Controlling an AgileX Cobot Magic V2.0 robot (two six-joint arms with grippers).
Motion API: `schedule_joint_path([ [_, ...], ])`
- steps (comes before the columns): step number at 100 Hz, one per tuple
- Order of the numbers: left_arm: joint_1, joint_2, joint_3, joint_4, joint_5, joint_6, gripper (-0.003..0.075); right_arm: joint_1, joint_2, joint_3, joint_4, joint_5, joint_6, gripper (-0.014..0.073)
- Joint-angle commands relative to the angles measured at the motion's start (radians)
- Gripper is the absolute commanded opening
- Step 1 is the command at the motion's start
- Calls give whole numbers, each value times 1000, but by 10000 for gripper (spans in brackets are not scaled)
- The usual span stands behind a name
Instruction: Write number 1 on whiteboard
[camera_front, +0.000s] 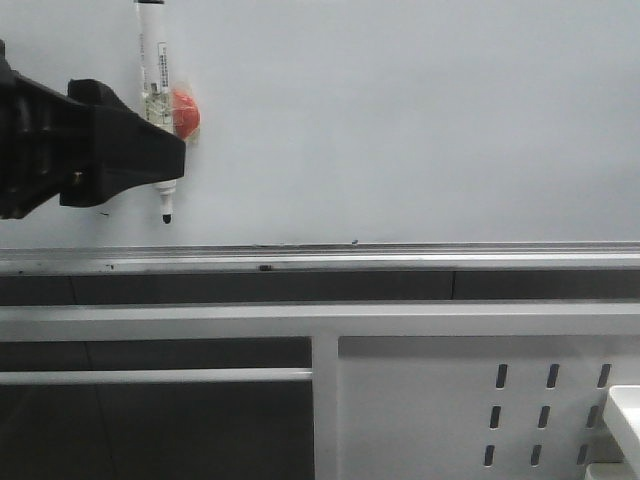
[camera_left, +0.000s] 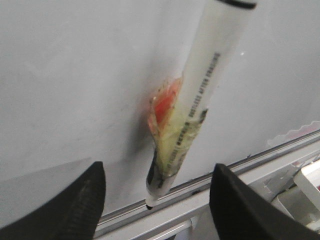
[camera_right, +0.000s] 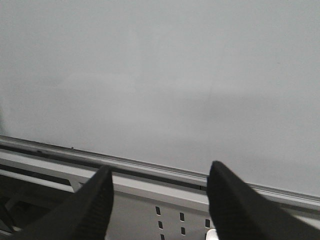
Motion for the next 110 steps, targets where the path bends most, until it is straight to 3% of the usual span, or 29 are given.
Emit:
schedule_joint_path([
  [1, -8, -9, -28, -9, -102, -11, 421, -4, 16, -36, -7, -75, -10, 377],
  [19, -8, -5, -28, -48, -170, -15, 414, -4, 16, -36, -5, -75, -10, 377],
  [42, -8, 5, -30, -95, -155, -15, 310, -4, 16, -36, -5, -75, -10, 377],
  [110, -8, 6, -67, -47, -63, -21, 310, -4, 16, -36, -5, -75, -10, 377],
])
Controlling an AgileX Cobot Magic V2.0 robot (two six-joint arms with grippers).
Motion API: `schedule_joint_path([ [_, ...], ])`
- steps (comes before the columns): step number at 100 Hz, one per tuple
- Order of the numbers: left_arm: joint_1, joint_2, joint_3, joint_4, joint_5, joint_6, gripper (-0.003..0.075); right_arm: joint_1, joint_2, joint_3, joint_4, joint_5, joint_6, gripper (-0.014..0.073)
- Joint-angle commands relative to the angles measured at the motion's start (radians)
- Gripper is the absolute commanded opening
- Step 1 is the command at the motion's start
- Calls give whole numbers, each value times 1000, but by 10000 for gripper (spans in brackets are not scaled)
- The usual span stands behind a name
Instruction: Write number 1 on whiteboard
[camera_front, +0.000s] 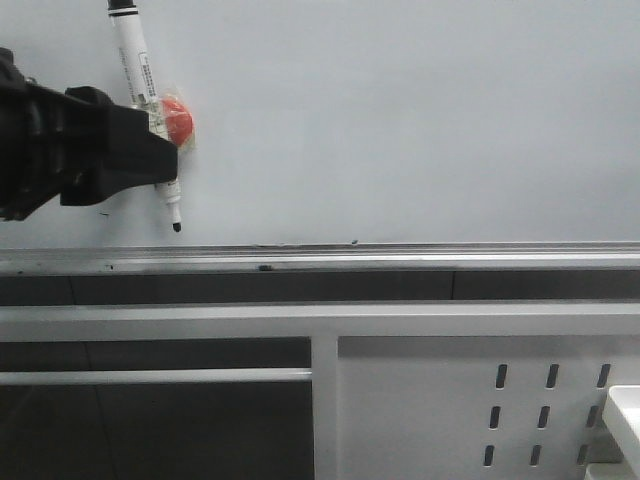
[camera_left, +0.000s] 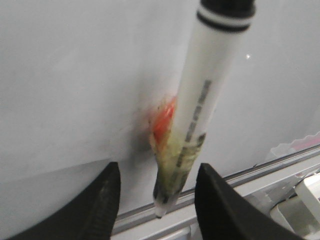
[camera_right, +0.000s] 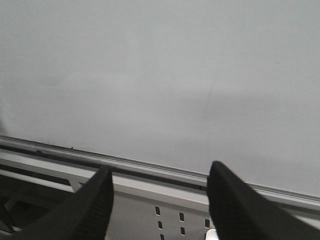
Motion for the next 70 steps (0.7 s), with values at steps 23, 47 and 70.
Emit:
schedule_joint_path([
  [23, -5, -16, -80, -2, -43, -12, 310, -4, 16, -36, -5, -75, -10, 377],
  [47, -5, 2, -80, -2, 43, -12, 310, -4, 16, -36, -5, -75, -10, 377],
  [70, -5, 24, -80, -3, 14, -12, 310, -4, 16, -36, -5, -75, -10, 377],
])
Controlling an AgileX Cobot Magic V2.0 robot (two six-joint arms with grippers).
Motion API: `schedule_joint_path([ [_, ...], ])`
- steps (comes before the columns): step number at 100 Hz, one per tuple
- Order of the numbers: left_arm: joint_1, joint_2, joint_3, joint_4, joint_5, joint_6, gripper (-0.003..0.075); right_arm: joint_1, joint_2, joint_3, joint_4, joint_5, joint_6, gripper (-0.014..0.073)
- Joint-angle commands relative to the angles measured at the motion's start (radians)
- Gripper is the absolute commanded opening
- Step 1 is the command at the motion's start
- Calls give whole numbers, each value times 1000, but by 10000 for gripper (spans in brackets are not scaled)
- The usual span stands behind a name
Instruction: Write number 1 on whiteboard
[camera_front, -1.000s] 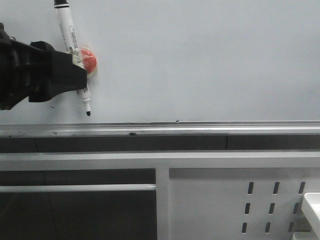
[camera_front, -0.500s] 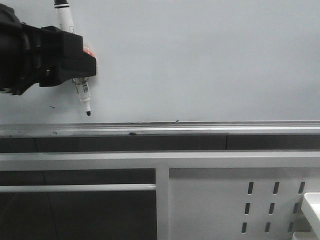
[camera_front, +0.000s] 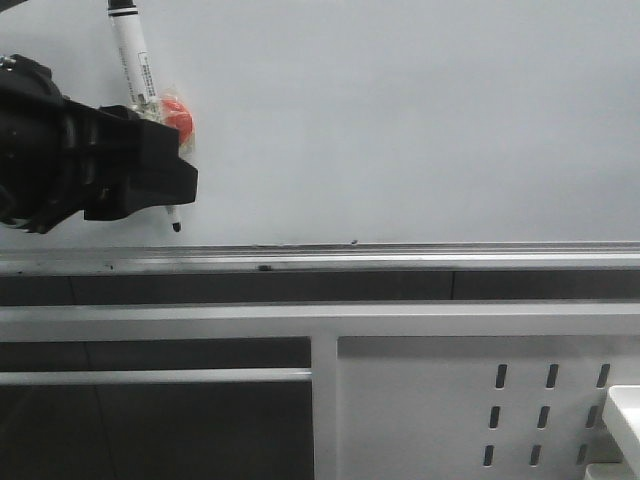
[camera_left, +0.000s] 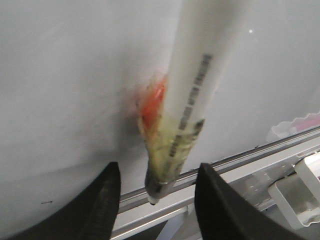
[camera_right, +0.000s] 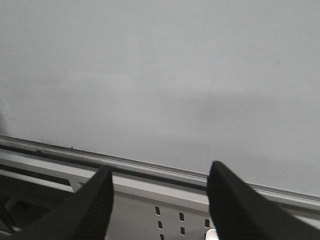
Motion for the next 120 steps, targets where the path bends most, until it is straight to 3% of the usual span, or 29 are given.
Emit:
schedule_joint_path([
  [1, -3, -17, -31, -4, -97, -8, 310, -4, 16, -36, -5, -75, -10, 377],
  [32, -3, -17, -31, -5, -144, -54, 301, -4, 16, -36, -5, -71, -10, 377],
  [43, -3, -17, -31, -5, -139, -54, 213, -4, 16, -36, -5, -71, -10, 377],
  [57, 6, -19, -31, -5, -133, -54, -22, -4, 16, -36, -5, -71, -10, 377],
  [72, 10, -34, -31, 10, -98, -54, -20, -4, 16, -47, 19, -54, -10, 377],
  [81, -15, -73, -31, 119, -3, -54, -20, -4, 16, -86, 81, 16, -10, 377],
  [91, -87, -143, -31, 316, 96, -54, -20, -2, 23, -141, 240, 111, -213, 377],
  [105, -236, -245, -31, 603, 126, -54, -20, -2, 106, -217, 595, 275, -665, 377],
  [113, -322, -291, -44, 686, 177, -54, -20, -2, 181, -261, 714, 323, -796, 377],
  [120, -389, -311, -76, 706, 310, -54, -20, -2, 245, -301, 777, 340, -856, 377],
])
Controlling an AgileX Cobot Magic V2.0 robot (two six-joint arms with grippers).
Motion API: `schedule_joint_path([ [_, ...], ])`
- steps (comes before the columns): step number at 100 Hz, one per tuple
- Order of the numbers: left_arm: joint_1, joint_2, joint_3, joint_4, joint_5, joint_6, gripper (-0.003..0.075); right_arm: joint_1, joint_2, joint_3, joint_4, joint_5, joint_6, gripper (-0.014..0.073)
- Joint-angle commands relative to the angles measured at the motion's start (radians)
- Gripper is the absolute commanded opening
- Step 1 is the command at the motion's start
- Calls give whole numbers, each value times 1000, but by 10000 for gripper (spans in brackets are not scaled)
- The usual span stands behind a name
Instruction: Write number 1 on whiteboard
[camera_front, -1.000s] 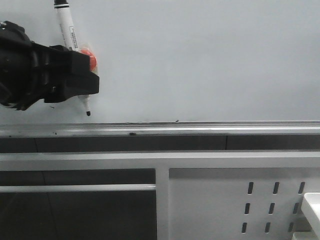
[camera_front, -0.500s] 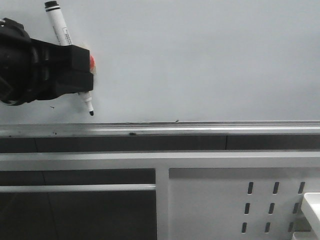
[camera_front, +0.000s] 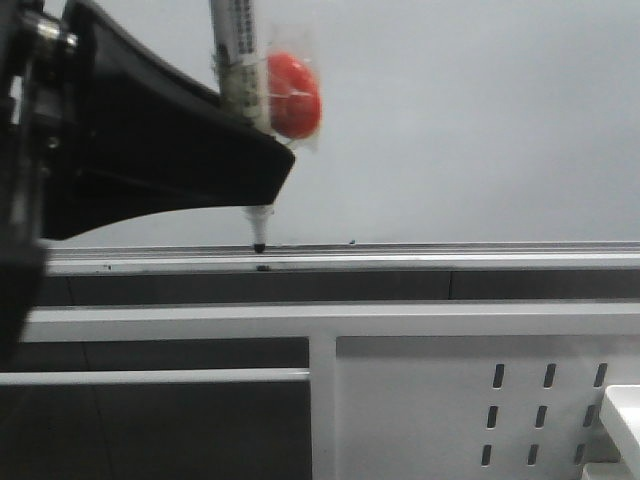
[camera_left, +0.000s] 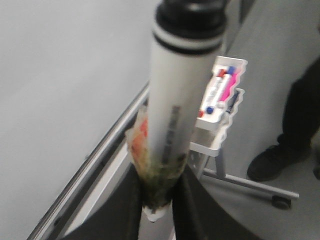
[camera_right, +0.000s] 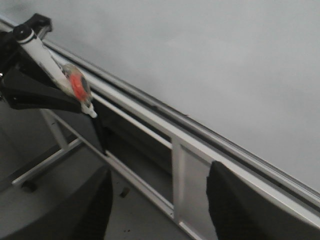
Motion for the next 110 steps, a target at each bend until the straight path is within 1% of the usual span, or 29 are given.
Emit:
schedule_joint_path([
  [1, -82, -42, -63, 57, 90, -9, -20, -2, 88, -79, 136, -19, -128, 377],
  [10, -148, -46, -107, 133, 270, -9, -20, -2, 163, -140, 200, 37, -214, 377],
  [19, -190, -46, -143, 218, 376, -9, -20, 0, 232, -195, 282, 102, -309, 377],
  [26, -205, -46, -171, 232, 414, -9, -20, 27, 266, -228, 295, 94, -324, 377],
  [40, -205, -47, -213, 235, 426, -9, -20, 87, 322, -250, 286, 84, -335, 377],
  [50, -205, -47, -233, 249, 428, -9, -20, 162, 352, -250, 225, 73, -335, 377],
  [62, -205, -47, -243, 257, 442, -9, -20, 277, 386, -250, 130, -3, -335, 377],
  [74, -205, -47, -243, 266, 465, -9, -20, 385, 436, -250, 91, -135, -335, 377],
  [83, -205, -47, -243, 266, 478, -9, -20, 452, 487, -250, 86, -235, -335, 377],
  [88, -205, -47, -243, 266, 483, -9, -20, 481, 517, -250, 87, -281, -335, 378],
  [97, -205, -47, -243, 266, 499, -9, -20, 518, 571, -250, 84, -319, -335, 378],
  [110, -205, -47, -243, 266, 521, -9, -20, 531, 621, -252, 84, -356, -335, 378],
])
